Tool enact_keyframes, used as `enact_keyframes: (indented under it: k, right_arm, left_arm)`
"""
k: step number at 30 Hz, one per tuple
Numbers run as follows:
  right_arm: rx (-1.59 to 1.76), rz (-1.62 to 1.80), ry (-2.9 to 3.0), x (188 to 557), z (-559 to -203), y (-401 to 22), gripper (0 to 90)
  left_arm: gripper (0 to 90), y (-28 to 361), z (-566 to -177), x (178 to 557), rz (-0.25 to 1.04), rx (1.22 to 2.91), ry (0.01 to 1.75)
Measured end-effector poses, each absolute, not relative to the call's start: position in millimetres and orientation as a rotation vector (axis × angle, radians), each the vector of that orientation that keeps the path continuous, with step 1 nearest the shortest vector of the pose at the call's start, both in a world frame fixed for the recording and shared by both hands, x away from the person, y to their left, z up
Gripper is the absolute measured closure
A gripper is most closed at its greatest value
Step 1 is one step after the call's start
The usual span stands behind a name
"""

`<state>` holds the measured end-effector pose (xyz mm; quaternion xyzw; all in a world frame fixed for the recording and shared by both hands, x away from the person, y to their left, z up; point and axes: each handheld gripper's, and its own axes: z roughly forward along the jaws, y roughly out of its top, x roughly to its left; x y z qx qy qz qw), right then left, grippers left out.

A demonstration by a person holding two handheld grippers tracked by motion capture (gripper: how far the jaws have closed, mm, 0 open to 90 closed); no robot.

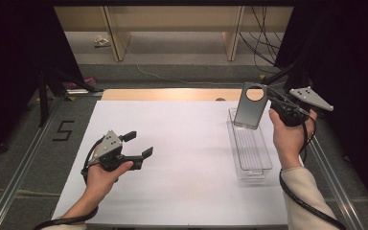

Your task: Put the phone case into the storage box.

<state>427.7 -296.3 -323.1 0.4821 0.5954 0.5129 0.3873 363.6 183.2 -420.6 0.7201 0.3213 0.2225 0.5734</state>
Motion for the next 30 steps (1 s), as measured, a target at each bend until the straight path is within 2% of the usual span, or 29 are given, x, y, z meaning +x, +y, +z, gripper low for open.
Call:
enact_keyframes:
  k: [30]
  right_arm:
    - [1.221,1.272,1.529,432.4,-327.6,-298.3,85.3]
  left_arm:
    - [15.6,183.2,-421.0,364.5,0.516,1.686,0.755]
